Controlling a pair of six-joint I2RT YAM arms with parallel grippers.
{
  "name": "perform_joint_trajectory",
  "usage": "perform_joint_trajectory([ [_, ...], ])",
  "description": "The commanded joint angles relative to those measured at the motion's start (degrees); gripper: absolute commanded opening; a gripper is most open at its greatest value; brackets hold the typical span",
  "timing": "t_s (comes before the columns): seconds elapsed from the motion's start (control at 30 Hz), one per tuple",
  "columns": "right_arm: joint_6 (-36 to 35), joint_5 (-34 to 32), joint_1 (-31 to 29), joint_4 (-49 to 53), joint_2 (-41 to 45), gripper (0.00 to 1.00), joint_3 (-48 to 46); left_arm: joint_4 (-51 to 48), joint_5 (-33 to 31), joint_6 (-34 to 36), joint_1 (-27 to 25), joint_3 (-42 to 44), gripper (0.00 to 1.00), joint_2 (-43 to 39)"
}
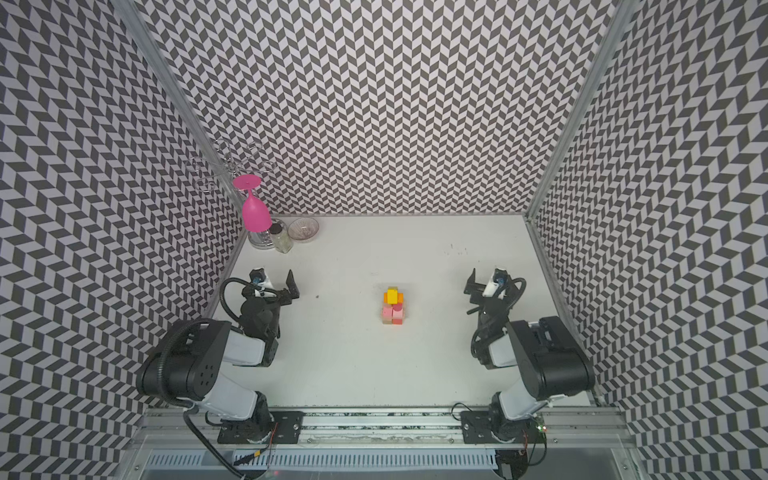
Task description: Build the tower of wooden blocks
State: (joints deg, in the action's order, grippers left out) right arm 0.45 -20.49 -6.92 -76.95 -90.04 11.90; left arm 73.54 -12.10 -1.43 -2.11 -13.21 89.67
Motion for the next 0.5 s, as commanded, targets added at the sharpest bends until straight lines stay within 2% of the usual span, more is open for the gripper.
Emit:
perform_joint_trajectory([
  [0.0, -0.45, 0.61, 0.23, -4.31, -0.40, 1.00, -0.65, 0.27, 0.48, -0.54, -0.03, -0.37, 1.00, -0.63],
  [0.47, -0.51, 0.63, 0.14, -4.44, -0.58, 1.00, -0.59, 0.57, -0.56, -0.11, -0.69, -0.32, 1.00, -0.54],
])
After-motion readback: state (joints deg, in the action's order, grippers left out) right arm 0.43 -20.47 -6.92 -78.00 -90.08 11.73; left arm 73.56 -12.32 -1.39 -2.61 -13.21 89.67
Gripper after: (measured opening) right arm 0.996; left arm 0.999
